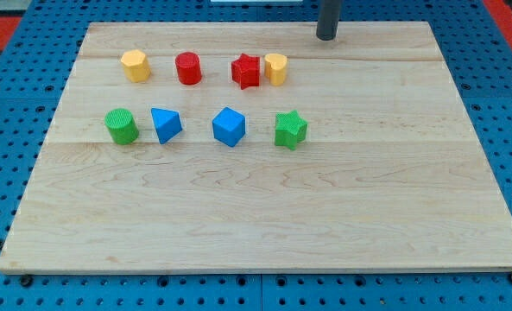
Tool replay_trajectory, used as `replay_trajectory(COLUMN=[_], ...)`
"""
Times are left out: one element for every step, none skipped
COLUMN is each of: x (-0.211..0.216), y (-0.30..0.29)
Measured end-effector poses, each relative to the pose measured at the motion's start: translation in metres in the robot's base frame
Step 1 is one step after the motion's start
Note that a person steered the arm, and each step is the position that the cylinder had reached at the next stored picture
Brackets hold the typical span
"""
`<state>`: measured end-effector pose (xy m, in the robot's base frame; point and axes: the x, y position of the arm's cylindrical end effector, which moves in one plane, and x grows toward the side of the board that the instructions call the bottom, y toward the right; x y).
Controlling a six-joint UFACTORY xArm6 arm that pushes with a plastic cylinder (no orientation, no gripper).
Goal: Push the green star right to the blue cube
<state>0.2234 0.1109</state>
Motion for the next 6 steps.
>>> replay_trajectory(x=[0.002,0.045,0.131,0.169,0.172,0.133], y=[0.014,0.07,0.088,0.027,-0.085,-0.056])
